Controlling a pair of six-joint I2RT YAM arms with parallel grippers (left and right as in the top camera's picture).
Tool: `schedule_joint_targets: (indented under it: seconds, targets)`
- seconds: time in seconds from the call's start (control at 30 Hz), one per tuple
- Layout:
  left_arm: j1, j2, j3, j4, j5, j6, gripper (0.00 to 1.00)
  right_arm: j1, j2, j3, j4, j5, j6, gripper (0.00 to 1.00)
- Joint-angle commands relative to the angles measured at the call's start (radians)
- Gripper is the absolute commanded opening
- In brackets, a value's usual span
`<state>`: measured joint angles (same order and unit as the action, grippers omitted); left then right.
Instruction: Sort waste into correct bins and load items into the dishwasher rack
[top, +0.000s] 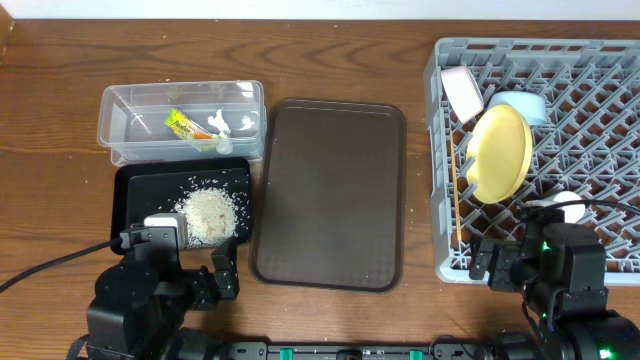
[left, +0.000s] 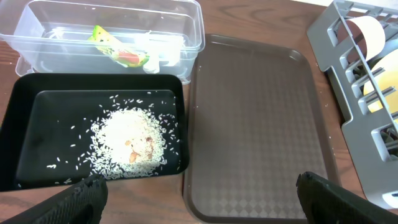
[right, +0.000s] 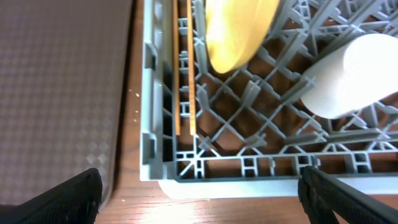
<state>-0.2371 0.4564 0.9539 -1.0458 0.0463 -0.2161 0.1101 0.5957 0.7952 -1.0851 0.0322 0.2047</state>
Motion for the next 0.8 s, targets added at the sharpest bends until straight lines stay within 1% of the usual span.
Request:
schedule_joint_targets:
  seconds: [0.0, 0.13, 0.27, 0.5, 0.63, 0.77]
  targets:
    - [-0.003, -0.001, -0.012, 0.0, -0.002, -0.006, 1.0, 0.0, -0.003, -0.006, 0.021, 0.049, -0.003, 0.99]
    - [-0.003, -0.001, -0.012, 0.0, -0.002, -0.006, 1.0, 0.0, -0.043, -0.019, 0.103, 0.08, -0.005, 0.99]
    - [-0.003, -0.001, -0.012, 0.0, -0.002, -0.006, 1.0, 0.0, -0.164, -0.1, 0.235, 0.098, -0.02, 0.99]
    - [-0.003, -0.001, -0.012, 0.0, -0.002, -0.006, 1.0, 0.0, -0.442, -0.377, 0.557, 0.09, -0.019, 0.99]
    - [-0.003, -0.001, -0.012, 0.0, -0.002, -0.006, 0.99, 0.0, -0.537, -0.521, 0.734, 0.091, -0.019, 0.99]
    - [-0.003, -0.001, -0.012, 0.0, -0.002, -0.006, 1.0, 0.0, -0.58, -0.628, 0.892, 0.091, -0.02, 0.99]
